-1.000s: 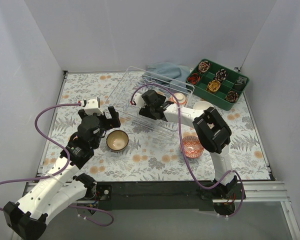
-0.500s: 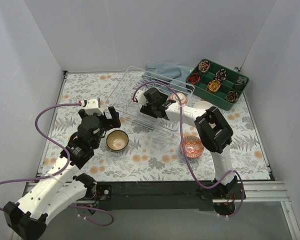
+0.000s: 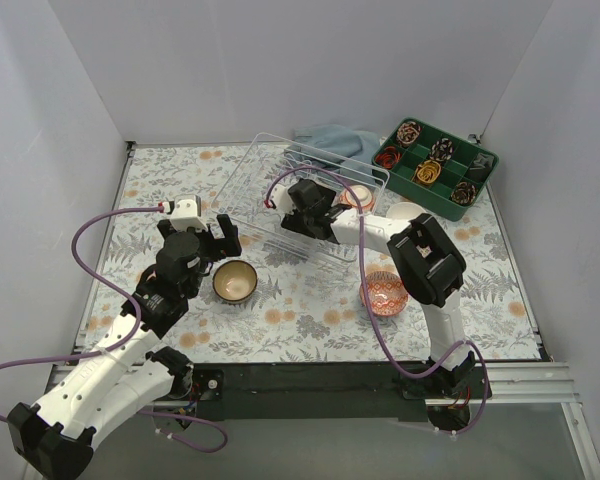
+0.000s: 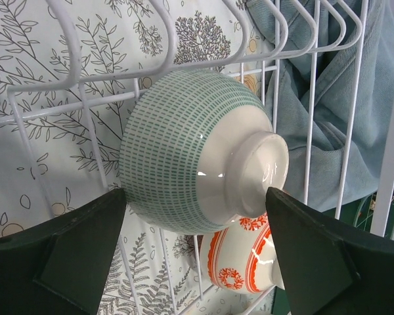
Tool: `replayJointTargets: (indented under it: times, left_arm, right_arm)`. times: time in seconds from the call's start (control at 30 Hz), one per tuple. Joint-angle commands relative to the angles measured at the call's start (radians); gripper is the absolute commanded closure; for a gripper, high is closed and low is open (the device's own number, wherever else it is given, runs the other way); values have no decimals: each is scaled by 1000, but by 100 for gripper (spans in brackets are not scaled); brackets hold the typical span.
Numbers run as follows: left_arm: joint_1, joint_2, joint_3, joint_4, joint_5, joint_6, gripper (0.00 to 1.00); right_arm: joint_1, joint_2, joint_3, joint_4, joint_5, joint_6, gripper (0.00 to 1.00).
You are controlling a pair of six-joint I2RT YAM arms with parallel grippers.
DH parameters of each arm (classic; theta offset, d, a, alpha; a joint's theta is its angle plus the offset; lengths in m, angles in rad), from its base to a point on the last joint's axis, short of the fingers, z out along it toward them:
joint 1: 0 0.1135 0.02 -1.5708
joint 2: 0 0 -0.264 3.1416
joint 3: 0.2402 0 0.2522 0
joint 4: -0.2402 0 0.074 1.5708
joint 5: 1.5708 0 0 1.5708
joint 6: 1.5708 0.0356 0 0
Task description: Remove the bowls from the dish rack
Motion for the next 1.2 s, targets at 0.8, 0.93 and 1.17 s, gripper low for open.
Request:
replayJointTargets:
  times: [0.8,0.93,1.17]
  left_arm:
    - [13,-3,-6,10,15,11,2]
    - [13,-3,-8,12,16,9,2]
    - [15,-9,-8,15,30,6,2]
  right_arm:
    - [21,-116,-144,178,111,-93,65]
    - [21,-162,-145,166,88,-52,71]
    - [18,-211,-142,140,23,60,77]
